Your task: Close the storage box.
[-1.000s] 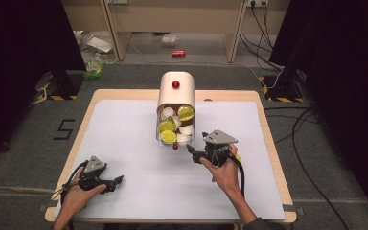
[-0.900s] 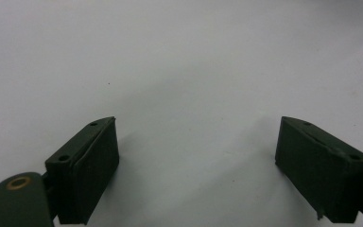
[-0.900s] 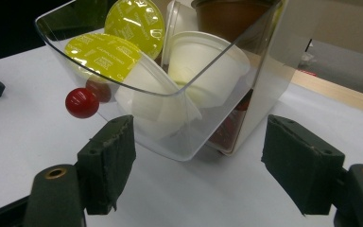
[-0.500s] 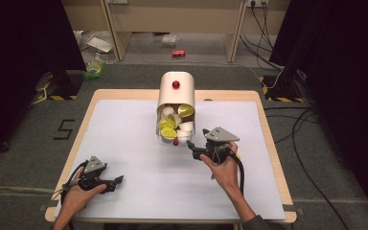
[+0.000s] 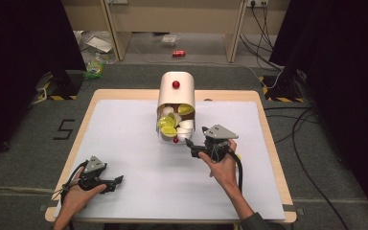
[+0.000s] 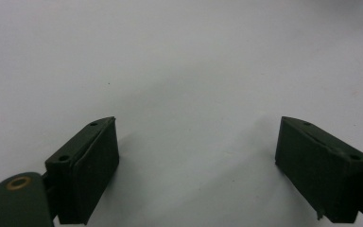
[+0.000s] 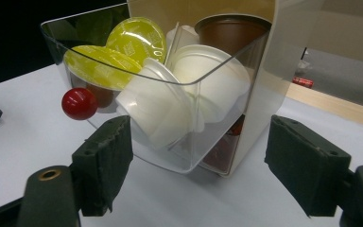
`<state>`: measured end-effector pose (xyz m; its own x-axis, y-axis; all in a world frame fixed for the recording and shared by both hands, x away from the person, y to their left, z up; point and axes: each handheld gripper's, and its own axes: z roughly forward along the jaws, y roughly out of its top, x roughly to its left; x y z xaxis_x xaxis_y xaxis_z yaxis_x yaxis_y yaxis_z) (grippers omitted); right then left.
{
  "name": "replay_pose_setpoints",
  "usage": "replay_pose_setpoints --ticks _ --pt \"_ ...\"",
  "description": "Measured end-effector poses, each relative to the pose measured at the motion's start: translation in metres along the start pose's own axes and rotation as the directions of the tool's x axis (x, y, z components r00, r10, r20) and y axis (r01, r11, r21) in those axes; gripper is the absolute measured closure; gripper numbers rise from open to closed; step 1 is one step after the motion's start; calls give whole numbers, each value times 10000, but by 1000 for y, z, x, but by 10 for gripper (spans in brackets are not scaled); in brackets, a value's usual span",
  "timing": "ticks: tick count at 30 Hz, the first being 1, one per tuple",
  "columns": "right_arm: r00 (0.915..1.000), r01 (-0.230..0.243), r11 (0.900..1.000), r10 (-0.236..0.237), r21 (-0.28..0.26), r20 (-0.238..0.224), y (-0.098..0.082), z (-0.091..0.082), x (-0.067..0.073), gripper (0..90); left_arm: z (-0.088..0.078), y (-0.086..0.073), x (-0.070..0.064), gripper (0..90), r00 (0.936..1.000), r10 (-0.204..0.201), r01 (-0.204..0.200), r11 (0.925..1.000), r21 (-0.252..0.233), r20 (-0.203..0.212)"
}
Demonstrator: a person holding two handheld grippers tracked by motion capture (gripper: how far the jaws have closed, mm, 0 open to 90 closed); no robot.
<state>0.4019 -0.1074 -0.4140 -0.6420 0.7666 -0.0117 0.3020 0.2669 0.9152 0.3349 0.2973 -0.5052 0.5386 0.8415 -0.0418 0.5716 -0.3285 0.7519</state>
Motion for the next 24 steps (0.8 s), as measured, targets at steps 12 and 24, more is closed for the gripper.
replay_pose_setpoints --ticks 12,24 --pt "10000 17 10000 -17 -69 15 4 4 -1 233 0 0 0 136 10000 -10 10 10000 -4 6" --pt "10000 39 9999 -39 -96 -54 9 10 -1 216 0 0 0 136 10000 2 -2 10000 -5 -5"
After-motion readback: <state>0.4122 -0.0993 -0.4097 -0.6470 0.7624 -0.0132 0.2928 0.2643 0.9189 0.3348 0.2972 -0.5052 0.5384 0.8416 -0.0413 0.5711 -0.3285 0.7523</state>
